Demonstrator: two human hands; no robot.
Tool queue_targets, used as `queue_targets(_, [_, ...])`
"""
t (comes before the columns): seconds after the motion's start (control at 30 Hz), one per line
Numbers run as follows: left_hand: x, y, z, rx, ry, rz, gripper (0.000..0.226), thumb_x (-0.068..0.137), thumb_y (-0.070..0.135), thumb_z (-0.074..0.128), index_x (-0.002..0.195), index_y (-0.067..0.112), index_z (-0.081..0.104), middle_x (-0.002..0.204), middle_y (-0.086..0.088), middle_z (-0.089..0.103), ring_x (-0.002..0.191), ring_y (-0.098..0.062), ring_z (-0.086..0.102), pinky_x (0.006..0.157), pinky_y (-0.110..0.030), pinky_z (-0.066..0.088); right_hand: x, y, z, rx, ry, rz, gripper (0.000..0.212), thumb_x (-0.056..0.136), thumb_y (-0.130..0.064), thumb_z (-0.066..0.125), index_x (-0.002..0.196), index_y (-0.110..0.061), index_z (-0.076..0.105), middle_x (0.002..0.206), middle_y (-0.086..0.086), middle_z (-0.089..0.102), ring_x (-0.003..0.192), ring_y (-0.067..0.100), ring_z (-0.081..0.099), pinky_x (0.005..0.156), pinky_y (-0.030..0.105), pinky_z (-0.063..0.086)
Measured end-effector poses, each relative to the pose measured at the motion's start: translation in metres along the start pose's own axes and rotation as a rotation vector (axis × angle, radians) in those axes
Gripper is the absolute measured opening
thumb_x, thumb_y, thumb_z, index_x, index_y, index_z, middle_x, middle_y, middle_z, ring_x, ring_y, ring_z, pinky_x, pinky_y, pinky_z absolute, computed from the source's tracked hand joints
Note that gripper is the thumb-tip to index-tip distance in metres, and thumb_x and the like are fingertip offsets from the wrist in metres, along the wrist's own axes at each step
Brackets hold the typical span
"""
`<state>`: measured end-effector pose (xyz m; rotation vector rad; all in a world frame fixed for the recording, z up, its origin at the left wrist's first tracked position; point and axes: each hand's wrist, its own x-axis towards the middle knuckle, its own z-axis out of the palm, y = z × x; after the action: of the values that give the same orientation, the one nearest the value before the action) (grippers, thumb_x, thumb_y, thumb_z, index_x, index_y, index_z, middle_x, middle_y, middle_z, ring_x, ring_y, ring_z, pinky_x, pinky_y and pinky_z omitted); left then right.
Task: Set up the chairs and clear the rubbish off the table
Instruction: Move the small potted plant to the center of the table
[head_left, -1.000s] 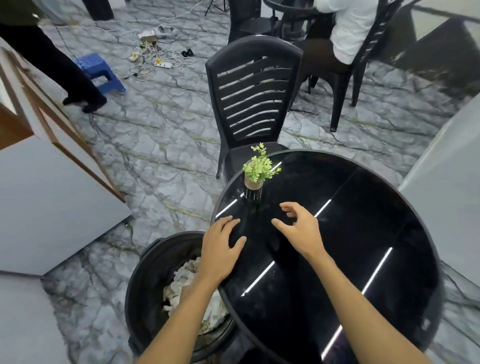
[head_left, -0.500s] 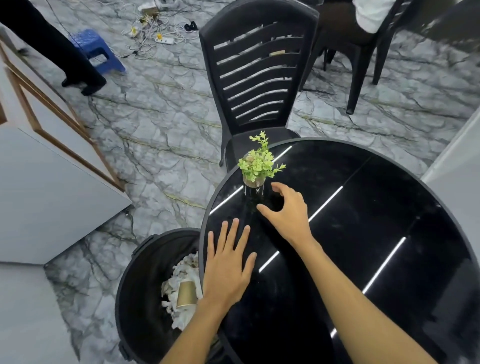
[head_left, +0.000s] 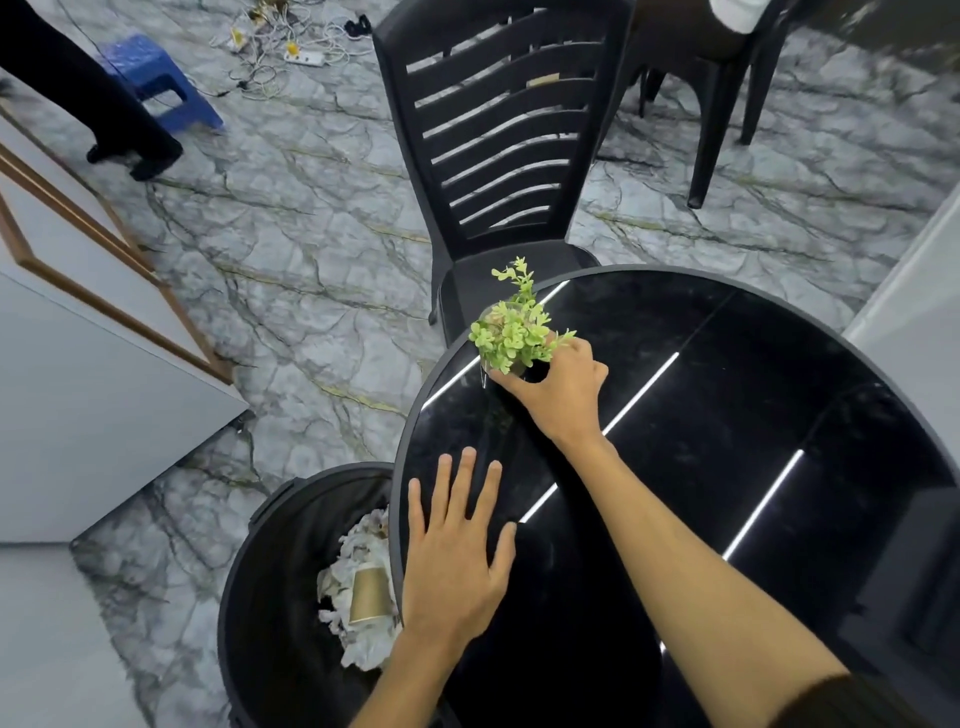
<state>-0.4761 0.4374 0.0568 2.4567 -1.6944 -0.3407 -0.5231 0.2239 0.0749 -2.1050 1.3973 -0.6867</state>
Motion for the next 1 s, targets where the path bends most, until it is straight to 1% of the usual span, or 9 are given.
queue_targets(0.17, [-0.001, 0.002, -0.005, -0.012, 0.001, 0.000, 0.063, 0.099, 0.049, 0.028, 0.158, 0.029, 0.013, 0.167, 0.001, 0.003, 0.153, -0.018, -0.009, 0.122, -0.051, 0.002, -0.021, 0.016, -0.023, -0.052, 0.050, 0.026, 0.049, 0.066, -0.071, 0.070, 0.105, -0.042, 0.063, 0.091, -0.027, 0.048, 0.117, 0.007, 0.038, 0.090, 0.030, 0.015])
queue_targets(0.27, [-0.001, 0.003, -0.006, -0.003, -0.003, -0.004, 0.063, 0.098, 0.050, 0.024, 0.157, 0.030, 0.015, 0.167, 0.001, 0.006, 0.154, -0.018, -0.008, 0.123, -0.051, 0.001, -0.043, 0.031, -0.043, -0.076, 0.092, 0.067, 0.048, 0.066, -0.071, 0.070, 0.104, -0.042, 0.063, 0.092, -0.027, 0.055, 0.122, 0.008, 0.040, 0.094, 0.031, 0.014])
queue_targets(0.37, [-0.002, 0.003, -0.005, -0.011, 0.006, -0.012, 0.064, 0.098, 0.051, 0.022, 0.157, 0.029, 0.015, 0.167, 0.001, 0.006, 0.154, -0.019, -0.006, 0.123, -0.051, 0.001, -0.065, 0.046, -0.063, -0.109, 0.121, 0.115, 0.045, 0.067, -0.069, 0.071, 0.101, -0.040, 0.066, 0.091, -0.023, 0.064, 0.120, 0.009, 0.044, 0.102, 0.042, 0.021])
queue_targets(0.47, [-0.002, 0.002, -0.004, -0.019, 0.017, -0.002, 0.064, 0.098, 0.053, 0.020, 0.157, 0.029, 0.015, 0.167, 0.002, 0.005, 0.153, -0.018, -0.007, 0.123, -0.052, 0.001, -0.088, 0.061, -0.085, -0.096, 0.163, 0.194, 0.046, 0.068, -0.068, 0.071, 0.104, -0.039, 0.066, 0.089, -0.025, 0.055, 0.116, 0.009, 0.046, 0.105, 0.047, 0.026])
queue_targets(0.53, [-0.003, 0.001, -0.004, -0.024, 0.017, 0.001, 0.064, 0.098, 0.053, 0.019, 0.157, 0.030, 0.015, 0.167, 0.002, 0.005, 0.153, -0.018, -0.007, 0.123, -0.052, 0.001, -0.104, 0.071, -0.097, -0.080, 0.191, 0.226, 0.045, 0.069, -0.067, 0.071, 0.104, -0.039, 0.066, 0.091, -0.024, 0.053, 0.114, 0.008, 0.045, 0.105, 0.046, 0.025])
queue_targets(0.7, [-0.004, 0.003, -0.006, -0.018, 0.029, 0.014, 0.065, 0.097, 0.052, 0.018, 0.158, 0.028, 0.014, 0.167, 0.000, 0.005, 0.154, -0.021, -0.005, 0.123, -0.052, 0.000, -0.138, 0.084, -0.118, -0.047, 0.237, 0.286, 0.043, 0.069, -0.069, 0.067, 0.099, -0.038, 0.065, 0.096, -0.020, 0.063, 0.111, 0.009, 0.047, 0.103, 0.041, 0.023])
queue_targets(0.83, [-0.006, 0.003, -0.006, -0.024, 0.031, 0.012, 0.062, 0.101, 0.048, 0.026, 0.158, 0.026, 0.015, 0.167, -0.001, 0.006, 0.154, -0.021, -0.004, 0.123, -0.052, 0.000, -0.153, 0.081, -0.116, -0.044, 0.249, 0.316, 0.041, 0.069, -0.069, 0.069, 0.098, -0.040, 0.064, 0.094, -0.021, 0.063, 0.108, 0.007, 0.047, 0.101, 0.035, 0.021])
queue_targets(0.9, [-0.006, 0.003, -0.007, -0.029, 0.031, 0.011, 0.061, 0.102, 0.046, 0.031, 0.158, 0.026, 0.015, 0.167, -0.001, 0.006, 0.154, -0.021, -0.004, 0.123, -0.053, 0.000, -0.160, 0.077, -0.113, -0.044, 0.263, 0.318, 0.039, 0.069, -0.069, 0.069, 0.096, -0.041, 0.064, 0.093, -0.022, 0.062, 0.105, 0.005, 0.046, 0.101, 0.035, 0.021])
queue_targets(1.0, [-0.006, 0.003, -0.008, -0.035, 0.027, 0.013, 0.062, 0.101, 0.045, 0.032, 0.158, 0.025, 0.015, 0.167, -0.002, 0.007, 0.154, -0.022, -0.003, 0.123, -0.053, 0.001, -0.169, 0.074, -0.110, -0.058, 0.270, 0.335, 0.039, 0.069, -0.068, 0.070, 0.094, -0.039, 0.066, 0.091, -0.022, 0.063, 0.105, 0.005, 0.046, 0.102, 0.038, 0.024])
